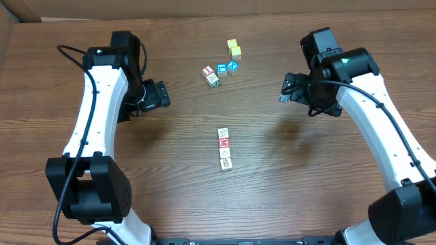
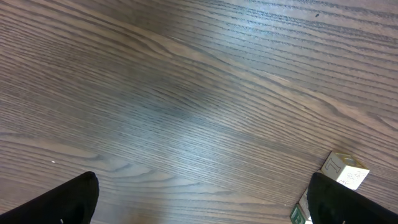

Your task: Flip 4 blocks

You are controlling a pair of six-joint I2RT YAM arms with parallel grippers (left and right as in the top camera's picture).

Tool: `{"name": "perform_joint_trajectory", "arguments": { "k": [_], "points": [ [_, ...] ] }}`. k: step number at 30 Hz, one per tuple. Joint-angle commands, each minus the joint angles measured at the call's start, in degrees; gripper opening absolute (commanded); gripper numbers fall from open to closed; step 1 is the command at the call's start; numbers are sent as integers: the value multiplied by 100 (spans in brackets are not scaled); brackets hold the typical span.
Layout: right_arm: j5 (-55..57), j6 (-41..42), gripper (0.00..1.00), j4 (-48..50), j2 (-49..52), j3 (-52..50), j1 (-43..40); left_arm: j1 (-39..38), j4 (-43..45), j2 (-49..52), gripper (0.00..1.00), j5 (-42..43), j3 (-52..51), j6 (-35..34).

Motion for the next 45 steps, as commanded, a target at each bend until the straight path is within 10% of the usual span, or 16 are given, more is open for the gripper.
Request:
{"name": "perform_joint_trajectory", "arguments": {
  "k": [1, 30, 45],
  "points": [
    [-7, 4, 100, 31, -706, 46, 11, -4, 7, 9, 100, -96, -28, -20],
    [627, -448, 100, 463, -6787, -507, -249, -4, 7, 9, 100, -96, -28, -20],
    [511, -828, 100, 4468, -9027, -4310, -590, -4, 7, 9, 99, -96, -28, -17]
  ]
}}
